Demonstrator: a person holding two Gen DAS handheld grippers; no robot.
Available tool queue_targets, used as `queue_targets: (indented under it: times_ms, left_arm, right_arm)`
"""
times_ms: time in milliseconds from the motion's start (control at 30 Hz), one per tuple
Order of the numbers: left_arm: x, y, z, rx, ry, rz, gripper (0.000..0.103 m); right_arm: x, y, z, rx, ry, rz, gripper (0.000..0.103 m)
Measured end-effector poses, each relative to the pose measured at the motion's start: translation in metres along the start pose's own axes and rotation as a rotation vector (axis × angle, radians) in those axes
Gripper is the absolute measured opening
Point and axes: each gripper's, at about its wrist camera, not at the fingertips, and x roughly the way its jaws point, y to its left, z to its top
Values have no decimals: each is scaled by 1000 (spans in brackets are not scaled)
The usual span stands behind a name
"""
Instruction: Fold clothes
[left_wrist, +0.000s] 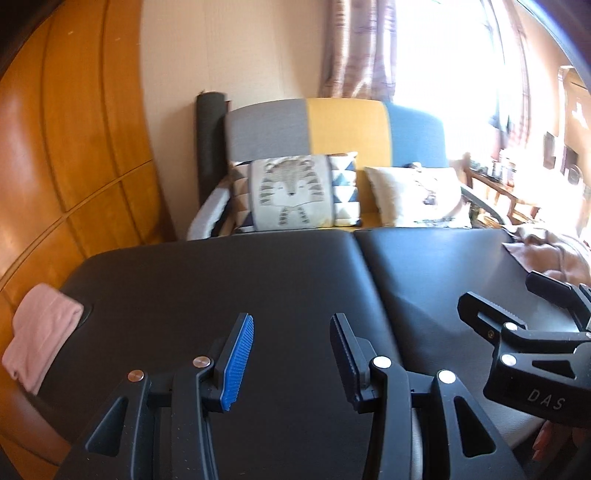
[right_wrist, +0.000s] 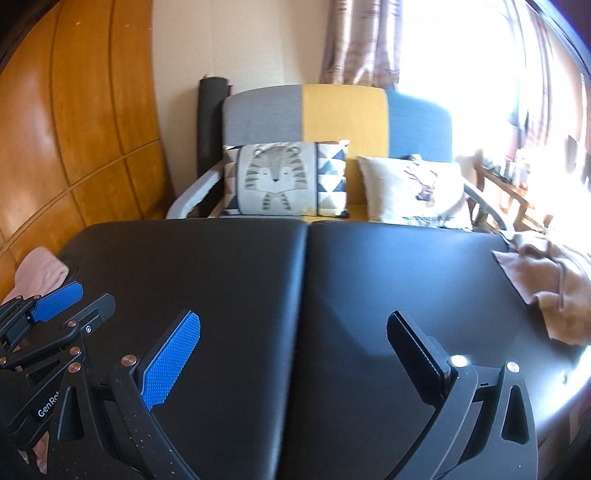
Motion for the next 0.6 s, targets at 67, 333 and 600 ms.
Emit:
queue_targets:
  times_ms: [67,333,600]
  left_arm:
    - [1,-15,2,26,-5,-27,44]
    - [10,-76,14,111,18,-147,44]
    - [8,-131,20,144,-14,-186,44]
  right_arm:
    - [-4,-15,-1,17,-5,-31,103]
    - [-19,-73,-1,118,-25,-166,103]
    - [-36,-126,-5,167,-64,-281,103]
